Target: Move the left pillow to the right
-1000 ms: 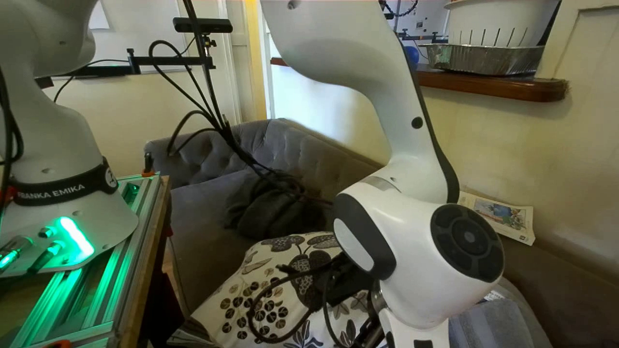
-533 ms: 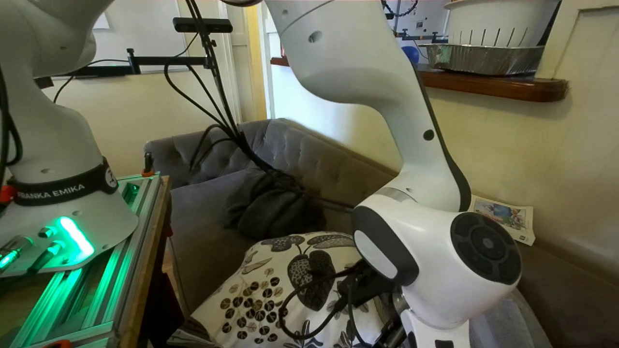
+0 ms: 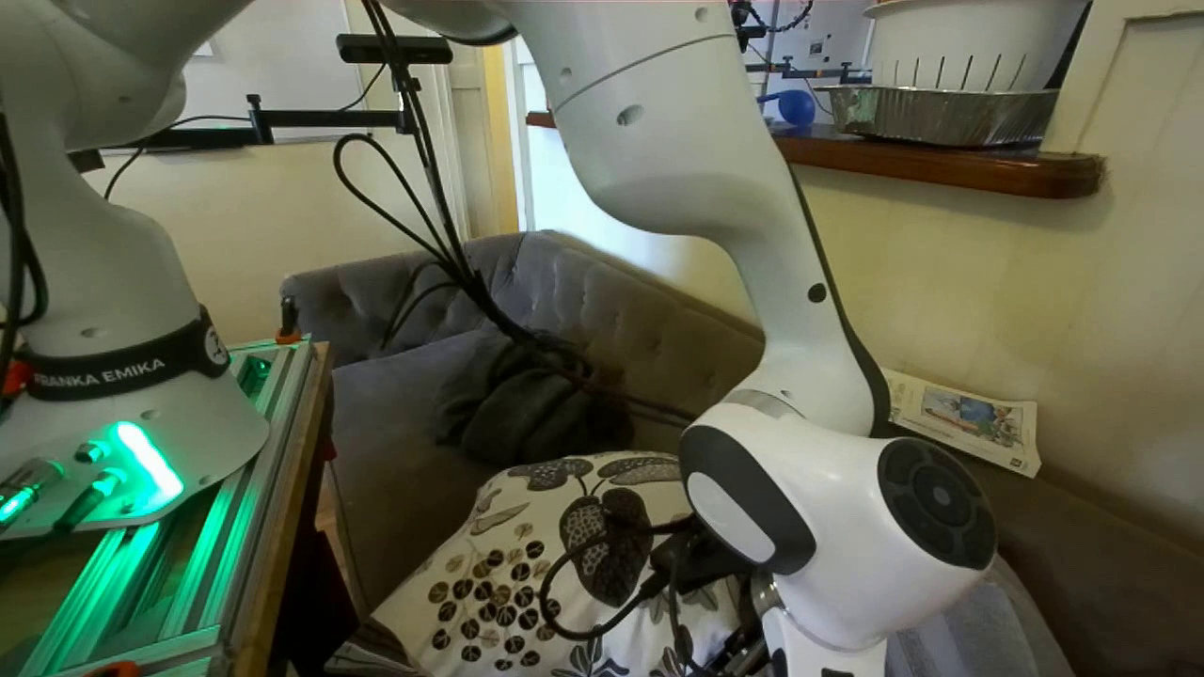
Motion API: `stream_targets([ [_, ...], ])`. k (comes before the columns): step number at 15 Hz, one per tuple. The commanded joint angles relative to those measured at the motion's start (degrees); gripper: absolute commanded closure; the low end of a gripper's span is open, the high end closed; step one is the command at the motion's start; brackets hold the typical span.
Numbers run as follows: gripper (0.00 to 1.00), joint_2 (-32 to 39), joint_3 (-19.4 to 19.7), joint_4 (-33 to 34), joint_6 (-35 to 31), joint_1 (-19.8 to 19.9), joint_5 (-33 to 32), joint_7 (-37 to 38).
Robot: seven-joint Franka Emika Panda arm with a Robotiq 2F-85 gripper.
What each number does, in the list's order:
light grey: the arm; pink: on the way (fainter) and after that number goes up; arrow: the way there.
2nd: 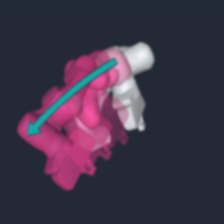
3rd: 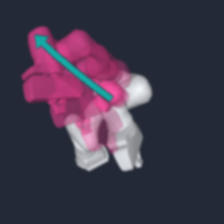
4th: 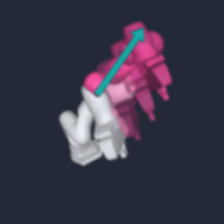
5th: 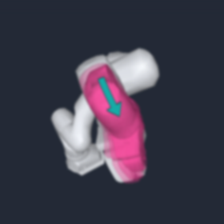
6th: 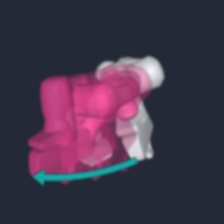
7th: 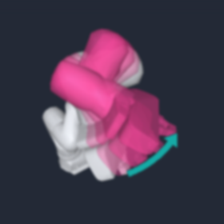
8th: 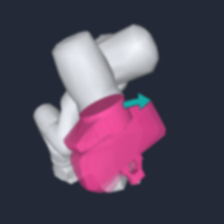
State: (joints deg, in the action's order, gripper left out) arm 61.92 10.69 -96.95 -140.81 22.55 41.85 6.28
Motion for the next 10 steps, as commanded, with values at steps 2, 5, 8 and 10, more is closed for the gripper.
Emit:
stream_targets([
  [2,0.83,0.20,0.35,1.48,1.26,-0.27,-3.13,4.17],
  [5,0.98,-1.25,0.90,0.43,-0.05,-1.23,-4.23,5.75],
  [8,0.95,-4.24,1.00,-1.48,-2.95,-2.08,-3.76,7.15],
  [10,0.95,-8.79,0.34,-3.67,-6.81,-1.88,-2.76,4.94],
])
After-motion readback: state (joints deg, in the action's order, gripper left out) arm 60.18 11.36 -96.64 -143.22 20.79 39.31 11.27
